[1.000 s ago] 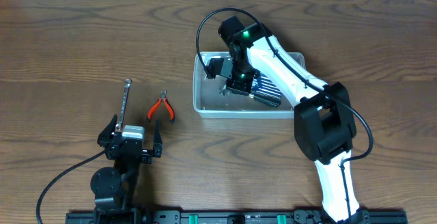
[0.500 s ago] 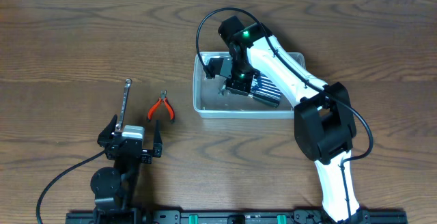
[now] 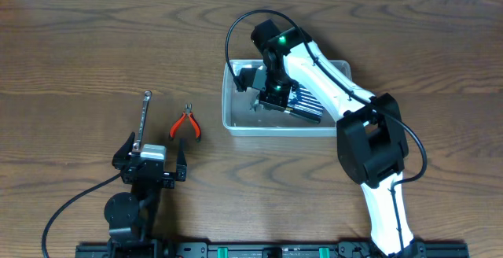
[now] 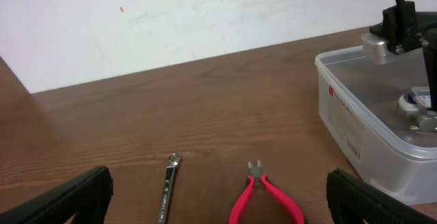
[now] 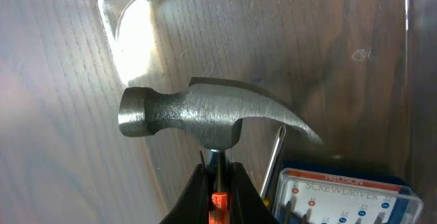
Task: Pack container
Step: 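Lower the hammer into the container and open the right gripper, then raise the right gripper away from the container to the right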
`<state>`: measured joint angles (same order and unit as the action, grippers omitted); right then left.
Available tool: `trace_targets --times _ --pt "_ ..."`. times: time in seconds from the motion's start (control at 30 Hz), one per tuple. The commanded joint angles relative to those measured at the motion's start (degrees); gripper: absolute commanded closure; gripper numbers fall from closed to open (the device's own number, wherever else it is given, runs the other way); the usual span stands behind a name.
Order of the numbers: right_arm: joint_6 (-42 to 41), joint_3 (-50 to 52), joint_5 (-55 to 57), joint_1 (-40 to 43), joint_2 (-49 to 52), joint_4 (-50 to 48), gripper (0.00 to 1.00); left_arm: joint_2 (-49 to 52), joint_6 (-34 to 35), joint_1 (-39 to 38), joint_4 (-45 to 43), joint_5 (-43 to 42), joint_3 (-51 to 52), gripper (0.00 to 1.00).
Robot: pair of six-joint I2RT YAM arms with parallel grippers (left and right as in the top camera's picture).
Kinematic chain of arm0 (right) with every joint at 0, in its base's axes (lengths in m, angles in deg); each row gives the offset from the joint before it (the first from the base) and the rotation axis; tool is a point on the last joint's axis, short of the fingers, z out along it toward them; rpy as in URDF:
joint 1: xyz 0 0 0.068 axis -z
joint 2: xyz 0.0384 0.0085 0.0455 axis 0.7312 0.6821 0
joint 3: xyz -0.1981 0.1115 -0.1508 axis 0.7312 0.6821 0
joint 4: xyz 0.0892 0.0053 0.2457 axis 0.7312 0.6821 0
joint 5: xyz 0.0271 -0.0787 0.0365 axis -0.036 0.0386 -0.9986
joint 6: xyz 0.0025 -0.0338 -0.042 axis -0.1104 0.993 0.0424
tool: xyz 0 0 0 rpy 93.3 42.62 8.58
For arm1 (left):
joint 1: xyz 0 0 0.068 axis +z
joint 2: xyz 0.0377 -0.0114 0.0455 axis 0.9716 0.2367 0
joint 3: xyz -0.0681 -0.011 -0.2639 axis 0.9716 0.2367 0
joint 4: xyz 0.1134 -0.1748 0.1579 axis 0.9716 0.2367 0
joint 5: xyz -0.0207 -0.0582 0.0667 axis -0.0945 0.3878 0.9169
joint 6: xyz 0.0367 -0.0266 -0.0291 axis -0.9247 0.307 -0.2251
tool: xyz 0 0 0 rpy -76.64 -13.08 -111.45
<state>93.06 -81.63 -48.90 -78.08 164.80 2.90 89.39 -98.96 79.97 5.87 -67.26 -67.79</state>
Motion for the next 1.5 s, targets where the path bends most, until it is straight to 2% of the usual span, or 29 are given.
trace_targets --times 0.0,0.37,0.47,0.53,0.6,0.8,0.9,0.93,1.0,1.03,1.27,1.47 --pt "-0.6 0.3 -1.7 0.1 0.6 -0.2 0.94 -0.3 -0.5 0.2 0.5 0.3 1.7 0.02" --pt "-0.6 0.3 -1.7 0.2 0.6 -0.2 0.77 -0.3 -0.5 0.2 0.5 0.3 1.7 0.02" --pt "-0.6 0.3 -1.7 0.2 0.6 -0.2 0.77 -0.3 -0.5 0.2 0.5 0.3 1.7 0.02" --pt "-0.6 0.3 -1.7 0.2 0.6 -0.2 0.73 -0.3 -0.5 0.2 0.5 0.3 1.7 0.02" --pt "-0.6 0.3 -1.7 0.2 0.6 -0.2 0.58 -0.3 -0.5 0.2 0.5 0.3 1.7 0.02" --pt "-4.1 -1.8 -1.7 0.2 0.5 0.3 0.44 -0.3 -0.5 0.2 0.5 0.3 1.7 0.02" --pt "-4.3 -6.2 -1.1 0.2 0.5 3.5 0.33 -0.3 -0.5 0.2 0.5 0.3 1.7 0.02" --pt "-4.4 -8.2 -0.9 0.2 0.5 4.6 0.26 -0.3 -0.5 0.2 0.5 0.3 1.7 0.02" --pt "-6.2 -12.6 0.6 0.5 0.5 6.4 0.06 -0.3 -0.5 0.2 0.5 0.3 1.7 0.02" --pt "-7.9 -15.7 2.2 0.8 0.5 7.5 0.01 -0.3 -0.5 0.2 0.5 0.3 1.7 0.02" --pt "-18.6 -35.2 12.3 5.5 0.1 13.2 0.01 -0.3 -0.5 0.2 0.5 0.3 1.7 0.02" --pt "-26.5 -47.1 14.8 15.4 -1.4 19.5 0.01 -0.3 -0.5 0.2 0.5 0.3 1.7 0.02"
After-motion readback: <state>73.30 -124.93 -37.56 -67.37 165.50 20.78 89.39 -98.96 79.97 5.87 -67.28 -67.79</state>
